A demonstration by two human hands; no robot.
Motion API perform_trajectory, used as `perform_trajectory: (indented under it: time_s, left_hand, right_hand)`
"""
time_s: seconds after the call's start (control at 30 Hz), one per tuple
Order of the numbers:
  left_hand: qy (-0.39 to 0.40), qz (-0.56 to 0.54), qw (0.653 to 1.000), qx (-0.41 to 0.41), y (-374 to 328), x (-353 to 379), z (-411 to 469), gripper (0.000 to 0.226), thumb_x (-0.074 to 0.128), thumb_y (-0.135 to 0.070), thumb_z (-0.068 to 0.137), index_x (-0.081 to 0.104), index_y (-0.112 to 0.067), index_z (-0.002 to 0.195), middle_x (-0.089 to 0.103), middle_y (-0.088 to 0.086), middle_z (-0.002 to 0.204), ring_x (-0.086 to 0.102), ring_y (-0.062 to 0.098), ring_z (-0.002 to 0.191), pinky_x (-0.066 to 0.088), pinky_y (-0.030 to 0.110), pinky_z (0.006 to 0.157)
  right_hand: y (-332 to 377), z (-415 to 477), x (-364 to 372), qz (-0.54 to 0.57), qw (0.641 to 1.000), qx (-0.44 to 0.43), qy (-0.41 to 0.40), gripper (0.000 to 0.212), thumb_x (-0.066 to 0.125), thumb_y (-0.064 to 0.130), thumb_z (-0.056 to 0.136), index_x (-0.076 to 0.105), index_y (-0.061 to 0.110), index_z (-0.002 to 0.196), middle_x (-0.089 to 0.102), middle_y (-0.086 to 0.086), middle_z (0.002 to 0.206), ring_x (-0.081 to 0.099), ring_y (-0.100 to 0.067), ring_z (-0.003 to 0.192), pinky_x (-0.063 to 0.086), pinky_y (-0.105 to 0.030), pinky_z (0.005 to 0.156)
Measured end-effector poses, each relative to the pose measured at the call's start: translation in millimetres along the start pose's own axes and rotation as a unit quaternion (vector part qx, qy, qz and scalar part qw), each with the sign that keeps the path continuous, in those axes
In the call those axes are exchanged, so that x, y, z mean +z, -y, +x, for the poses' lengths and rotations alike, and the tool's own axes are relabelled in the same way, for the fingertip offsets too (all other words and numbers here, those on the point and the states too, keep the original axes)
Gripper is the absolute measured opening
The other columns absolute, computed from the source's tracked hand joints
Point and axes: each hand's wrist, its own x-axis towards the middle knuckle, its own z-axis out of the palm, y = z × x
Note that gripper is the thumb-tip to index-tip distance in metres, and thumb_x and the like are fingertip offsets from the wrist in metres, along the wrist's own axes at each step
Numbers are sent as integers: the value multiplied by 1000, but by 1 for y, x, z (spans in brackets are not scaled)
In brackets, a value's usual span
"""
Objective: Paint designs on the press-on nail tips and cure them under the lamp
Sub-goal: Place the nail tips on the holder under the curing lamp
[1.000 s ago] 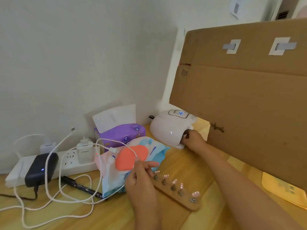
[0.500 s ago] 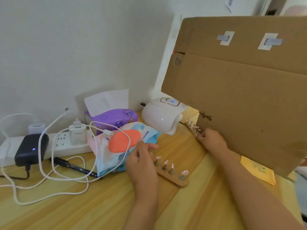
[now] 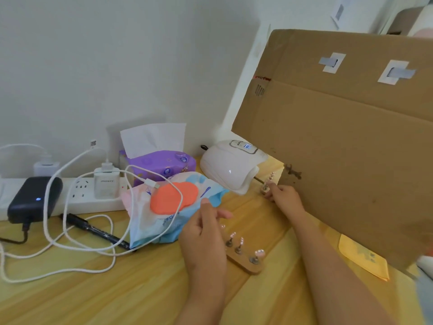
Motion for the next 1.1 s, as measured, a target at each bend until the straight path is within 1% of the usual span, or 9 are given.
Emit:
perform_trajectory:
  time_s: [0.07,0.1,0.17,0.3,0.37,0.53,0.7,0.83,1.1]
  left_hand:
    - [6,-5,1000,7,0,1,0,54,45,-27,101,68,-16,53,39,-10,39,39,1,37,32,8,38]
    - [9,-4,1000,12,1,1,0,54,45,-27,101,68,-16,53,39,-11,40,38,1,37,31,8,38]
    - [12,0,1000,17,1,1,0,54,46,-29,101,69,-16,54,39,-11,43,37,1,38,30,8,38]
    - [13,9,1000,19,1,1,0,54,45,-29,101,69,-17,54,40,-11,44,38,0,38,32,7,39]
    - [15,6,1000,14,1,1,0,54,46,-29,101,69,-17,53,40,-11,44,39,-1,39,32,6,39]
    - [19,3,1000,3,2,2,0,55,46,-30,101,69,-18,53,39,-8,47,38,1,39,31,7,38]
    - [11,-7,1000,-7,2,1,2,54,46,-30,101,69,-16,54,43,-10,46,40,0,39,31,6,39]
    - [21,-2,1000,-9,2,1,1,56,45,-32,101,70,-19,52,42,-12,45,38,0,39,31,7,39]
    - [16,0,1000,-9,5,4,5,55,45,-34,101,70,-17,55,41,-11,46,39,0,40,31,8,37]
  right_hand:
    - [2,6,-3,-25,998,1,50,38,36,42,105,69,24,111,61,-11,135,57,-27,114,43,-37,96]
    - [5,10,-4,-49,995,3,87,42,33,42,105,52,26,139,44,-7,152,45,-27,133,34,-40,109]
    - [9,13,-2,-100,987,3,123,56,34,41,105,16,32,157,20,-5,163,24,-30,148,20,-48,119]
    - [9,11,10,-98,993,-6,71,27,39,31,99,50,36,123,48,-7,143,48,-28,121,33,-53,109]
    - [12,12,15,-108,991,-15,80,25,38,29,98,58,38,110,52,-1,138,47,-27,124,32,-51,109]
    - [15,23,13,-58,990,-32,128,38,35,16,101,61,27,126,47,-2,148,41,-26,136,30,-39,114]
    - [19,33,6,-112,984,3,136,58,34,18,104,15,23,158,24,-7,161,30,-29,144,32,-33,102]
    - [23,35,25,-51,995,-32,75,49,44,20,100,39,18,149,52,-11,143,58,-29,119,43,-30,86]
    - [54,54,54,-91,994,-54,40,21,40,8,100,58,4,110,62,-24,121,56,-36,101,33,-30,73]
